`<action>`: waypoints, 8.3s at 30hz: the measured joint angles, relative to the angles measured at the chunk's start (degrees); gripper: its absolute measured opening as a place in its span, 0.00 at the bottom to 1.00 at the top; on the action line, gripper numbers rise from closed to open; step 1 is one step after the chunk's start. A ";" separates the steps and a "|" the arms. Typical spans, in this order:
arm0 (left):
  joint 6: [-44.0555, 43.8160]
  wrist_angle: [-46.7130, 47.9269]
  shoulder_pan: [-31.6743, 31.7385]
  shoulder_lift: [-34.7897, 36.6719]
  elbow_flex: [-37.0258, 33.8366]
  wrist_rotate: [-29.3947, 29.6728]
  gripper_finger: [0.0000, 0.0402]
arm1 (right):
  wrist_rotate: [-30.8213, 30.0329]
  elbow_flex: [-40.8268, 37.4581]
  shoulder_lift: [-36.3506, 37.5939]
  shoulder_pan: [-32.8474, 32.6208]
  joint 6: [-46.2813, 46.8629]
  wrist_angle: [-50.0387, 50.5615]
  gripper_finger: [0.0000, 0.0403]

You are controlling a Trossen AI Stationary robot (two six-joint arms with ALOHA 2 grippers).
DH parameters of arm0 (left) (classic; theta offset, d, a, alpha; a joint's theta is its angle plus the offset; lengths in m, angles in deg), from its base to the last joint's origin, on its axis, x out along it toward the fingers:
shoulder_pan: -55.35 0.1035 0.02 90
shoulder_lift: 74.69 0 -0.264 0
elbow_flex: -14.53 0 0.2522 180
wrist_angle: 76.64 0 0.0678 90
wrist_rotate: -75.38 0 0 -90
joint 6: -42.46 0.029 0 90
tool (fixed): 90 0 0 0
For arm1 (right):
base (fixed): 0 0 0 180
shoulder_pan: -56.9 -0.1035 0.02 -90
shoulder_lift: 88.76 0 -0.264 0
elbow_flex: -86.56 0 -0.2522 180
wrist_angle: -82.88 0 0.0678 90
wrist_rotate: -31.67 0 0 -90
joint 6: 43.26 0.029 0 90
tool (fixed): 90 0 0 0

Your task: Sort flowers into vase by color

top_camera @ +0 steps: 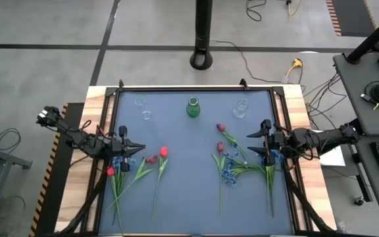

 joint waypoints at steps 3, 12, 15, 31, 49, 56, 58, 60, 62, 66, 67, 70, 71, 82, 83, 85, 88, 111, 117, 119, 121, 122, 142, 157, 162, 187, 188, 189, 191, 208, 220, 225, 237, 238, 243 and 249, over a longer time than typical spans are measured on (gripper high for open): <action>-0.01 0.02 0.02 0.00 -0.02 0.00 0.02 | -0.01 0.02 -0.02 0.00 0.00 0.02 0.54; -0.01 0.02 0.00 0.00 0.00 0.00 0.02 | -0.01 0.00 0.00 0.00 0.00 0.02 0.54; -0.01 0.01 0.00 0.00 0.00 0.00 0.02 | 0.01 0.01 0.00 0.00 0.00 0.01 0.54; -0.02 0.00 0.00 0.00 0.00 0.00 0.02 | 0.01 0.02 -0.02 0.00 0.00 0.00 0.54; 0.05 0.02 0.02 0.00 0.00 0.12 0.02 | 0.01 0.02 0.00 0.00 0.00 0.00 0.54; 5.59 -0.49 0.06 0.07 -0.01 11.54 0.02 | -0.01 0.01 -0.01 0.00 0.00 0.00 0.54; 5.64 -0.67 0.04 0.07 0.00 11.61 0.02 | -0.01 0.02 0.00 0.00 -0.06 -0.01 0.54; 4.80 -1.06 0.02 0.00 -0.02 11.56 0.02 | -0.05 0.01 -0.02 0.00 -0.66 -0.73 0.54; -3.37 -3.02 0.02 0.02 -0.02 9.97 0.02 | -0.06 0.02 -0.02 0.00 -0.68 -3.05 0.54; -10.52 -5.46 0.02 0.10 -0.02 9.03 0.02 | -0.06 0.00 0.00 0.00 4.79 -7.88 0.54; -11.28 -6.54 0.02 0.11 -0.02 9.02 0.02 | -0.08 0.00 0.00 0.00 9.12 -9.11 0.54; -12.58 -10.76 0.02 0.00 -0.01 9.02 0.02 | -0.09 0.00 0.00 0.00 20.28 -13.12 0.54; -12.72 -12.18 0.02 0.00 -0.02 9.01 0.02 | -0.06 0.02 0.00 0.00 22.34 -13.73 0.54; -13.98 -15.00 0.02 -1.06 -0.01 9.03 0.02 | -0.72 0.02 0.00 0.00 24.00 -14.49 0.54; -14.12 -15.05 0.02 -1.46 0.00 9.03 0.02 | -1.28 0.02 -0.02 0.00 23.95 -14.24 0.54; -13.87 -15.49 0.02 -2.32 -0.02 9.03 0.02 | -2.58 0.02 -0.13 0.00 23.79 -13.97 0.54; -10.73 -21.56 0.04 -4.08 0.00 8.96 0.02 | -8.77 0.00 -0.28 0.00 21.10 -14.03 0.54; -34.30 25.12 0.02 -31.33 31.41 11.19 0.02 | -21.85 22.06 -28.17 0.02 30.29 9.74 0.54; -40.35 32.69 0.04 -35.49 34.57 8.29 0.02 | -24.00 33.95 -38.19 0.01 39.31 28.37 0.54; -42.66 32.60 0.04 -36.52 34.70 4.07 0.02 | -23.80 36.77 -41.25 0.02 41.11 31.10 0.54; -46.73 32.46 0.04 -37.56 34.71 -0.13 0.02 | -23.72 39.53 -43.87 0.00 42.22 33.46 0.54; -49.29 32.23 0.04 -38.13 34.68 -1.97 0.02 | -23.71 41.06 -45.18 0.00 42.52 34.04 0.54; -77.46 43.24 -0.01 -71.61 50.02 -22.81 0.02 | -21.87 51.34 -55.80 -0.02 39.79 41.99 0.54; -71.51 51.99 -0.04 -79.76 60.74 -19.47 0.02 | -12.83 49.40 -66.89 1.10 52.97 48.87 0.54; -70.86 51.95 -0.14 -79.52 60.74 -19.45 0.02 | -7.99 49.40 -67.36 1.25 56.21 55.15 0.54; -65.68 52.17 0.28 -79.34 60.83 -13.45 0.02 | 5.98 49.35 -67.49 -6.62 40.32 61.69 0.65; -65.42 52.39 0.39 -79.26 60.83 -13.42 0.02 | 5.83 49.35 -67.49 -6.84 40.31 61.89 0.68; -65.03 52.52 0.41 -79.16 60.83 -13.40 0.02 | 5.85 49.33 -67.49 -7.11 40.08 62.14 0.70; -64.35 52.46 0.43 -78.92 60.83 -13.34 0.02 | 5.94 48.78 -67.49 -7.63 40.12 62.03 0.73; -59.55 52.55 0.21 -76.30 60.85 -6.37 0.02 | 6.44 45.73 -79.77 -10.54 41.24 57.77 0.69; -56.60 52.51 0.21 -76.30 60.83 -5.34 0.02 | 6.11 45.86 -84.60 -10.54 40.48 54.39 0.59; -56.60 52.47 0.21 -76.30 60.83 -3.87 0.02 | 6.43 45.94 -84.54 -10.56 40.48 53.97 0.43; -56.95 49.29 0.23 -76.30 60.76 0.04 0.02 | 5.83 45.92 -84.41 -10.51 40.86 52.16 0.10; -56.94 48.06 0.23 -76.30 60.76 0.12 0.02 | 5.85 45.92 -84.41 -10.51 40.85 52.11 0.08; -55.45 42.76 0.28 -76.30 60.90 1.96 0.02 | 6.02 45.92 -84.32 -10.51 39.84 52.13 0.06; -54.79 42.04 0.28 -76.30 62.58 6.03 0.02 | 6.02 45.92 -83.36 -10.51 39.02 52.11 0.07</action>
